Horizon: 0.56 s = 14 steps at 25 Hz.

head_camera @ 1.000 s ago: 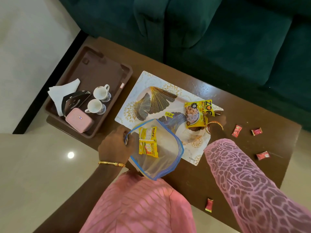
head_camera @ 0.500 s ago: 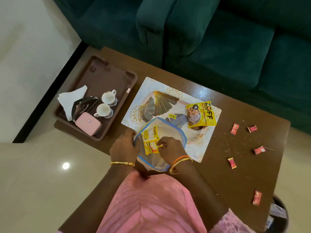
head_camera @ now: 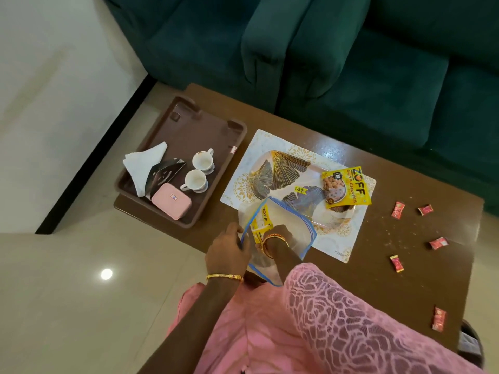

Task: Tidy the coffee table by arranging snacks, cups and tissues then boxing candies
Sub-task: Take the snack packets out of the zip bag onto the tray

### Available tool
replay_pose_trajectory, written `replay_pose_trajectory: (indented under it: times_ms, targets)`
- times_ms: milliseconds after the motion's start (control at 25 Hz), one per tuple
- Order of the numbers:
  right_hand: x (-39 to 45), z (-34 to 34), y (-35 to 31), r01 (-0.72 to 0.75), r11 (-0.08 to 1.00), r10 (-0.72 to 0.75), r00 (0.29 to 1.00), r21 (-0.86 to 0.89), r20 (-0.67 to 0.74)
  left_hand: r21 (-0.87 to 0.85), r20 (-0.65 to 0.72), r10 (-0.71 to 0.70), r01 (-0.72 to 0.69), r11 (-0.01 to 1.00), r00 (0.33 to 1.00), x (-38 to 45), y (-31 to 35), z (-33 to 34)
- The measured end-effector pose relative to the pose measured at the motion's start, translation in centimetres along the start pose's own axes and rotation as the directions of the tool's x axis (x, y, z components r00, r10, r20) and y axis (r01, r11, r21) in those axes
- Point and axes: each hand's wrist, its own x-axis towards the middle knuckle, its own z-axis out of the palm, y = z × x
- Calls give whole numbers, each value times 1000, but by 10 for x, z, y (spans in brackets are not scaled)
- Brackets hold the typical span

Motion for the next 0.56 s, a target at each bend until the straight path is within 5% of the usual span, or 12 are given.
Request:
replay_pose_trajectory:
  times_ms: [80, 360, 560]
  targets:
    - [-5, 2, -4, -14, 993, 19, 999, 119, -47, -5, 3, 24, -24, 1000, 1000, 4, -3, -3]
    - [-58, -23, -11, 179, 982, -156, 944, 54, -290, -55, 56, 98, -95, 994, 994, 18, 5, -10]
    - [-119, -60, 17, 451, 892, -363, 760, 35, -540, -96, 63, 161, -155, 983, 985, 23, 7, -15]
